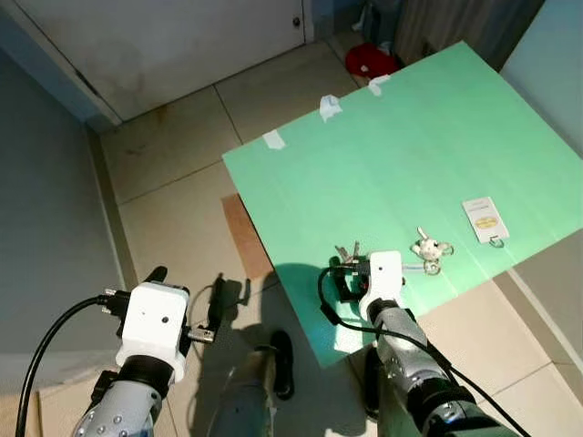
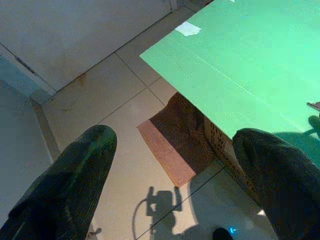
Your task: Hang keys on a hook
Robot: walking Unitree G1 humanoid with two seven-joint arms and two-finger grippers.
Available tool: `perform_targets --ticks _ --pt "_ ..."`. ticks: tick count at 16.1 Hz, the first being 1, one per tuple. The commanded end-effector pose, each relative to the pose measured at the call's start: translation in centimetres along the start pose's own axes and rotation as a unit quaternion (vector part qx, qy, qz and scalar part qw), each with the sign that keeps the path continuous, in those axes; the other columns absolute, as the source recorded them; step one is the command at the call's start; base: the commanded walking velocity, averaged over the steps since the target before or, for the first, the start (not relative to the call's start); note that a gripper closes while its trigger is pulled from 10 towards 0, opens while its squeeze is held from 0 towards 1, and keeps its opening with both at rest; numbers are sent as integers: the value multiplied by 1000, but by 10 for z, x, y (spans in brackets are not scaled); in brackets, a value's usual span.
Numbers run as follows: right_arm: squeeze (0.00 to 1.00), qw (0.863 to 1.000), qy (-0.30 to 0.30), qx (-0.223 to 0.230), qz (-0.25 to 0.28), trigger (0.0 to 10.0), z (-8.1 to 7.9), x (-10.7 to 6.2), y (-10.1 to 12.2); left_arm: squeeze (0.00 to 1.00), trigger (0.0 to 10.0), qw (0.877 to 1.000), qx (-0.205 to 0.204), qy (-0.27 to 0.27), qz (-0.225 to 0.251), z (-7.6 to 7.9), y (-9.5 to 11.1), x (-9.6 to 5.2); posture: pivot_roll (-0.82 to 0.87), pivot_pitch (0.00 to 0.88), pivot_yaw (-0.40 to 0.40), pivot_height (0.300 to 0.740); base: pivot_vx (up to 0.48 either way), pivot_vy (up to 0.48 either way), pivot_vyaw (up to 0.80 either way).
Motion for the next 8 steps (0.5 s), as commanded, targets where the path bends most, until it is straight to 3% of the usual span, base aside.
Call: perform_targets --ticks 1,2,3,8 --pt "0 1000 -5 6 -28 10000 -1 -6 -17 0 10000 1000 3 3 -11 0 -3 -4 196 393 123 740 0 0 0" --pt "0 1000 -4 6 -29 8784 -2 -5 -17 0 10000 1000 3 4 -11 0 -3 -4 195 395 120 740 0 0 0" --pt "0 1000 -6 6 -29 0 -1 -5 -16 0 10000 1000 3 5 -11 0 -3 -3 192 396 117 740 0 0 0" --pt "0 1000 -10 6 -24 0 4 -5 -14 0 10000 1000 0 9 -12 1 -4 -2 182 387 112 740 0 0 0"
Point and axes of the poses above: a point about 5 cm out from each wrist's last joint towards the gripper, its own x axis pointing out of the wrist towards the gripper, its own y axis along the axis of the wrist's last joint, z = x × y, the point moved 5 cm from there along x, pointing out of the wrist towards the gripper, and after that the axes turned 10 degrees about x, right-handed, at the moved point
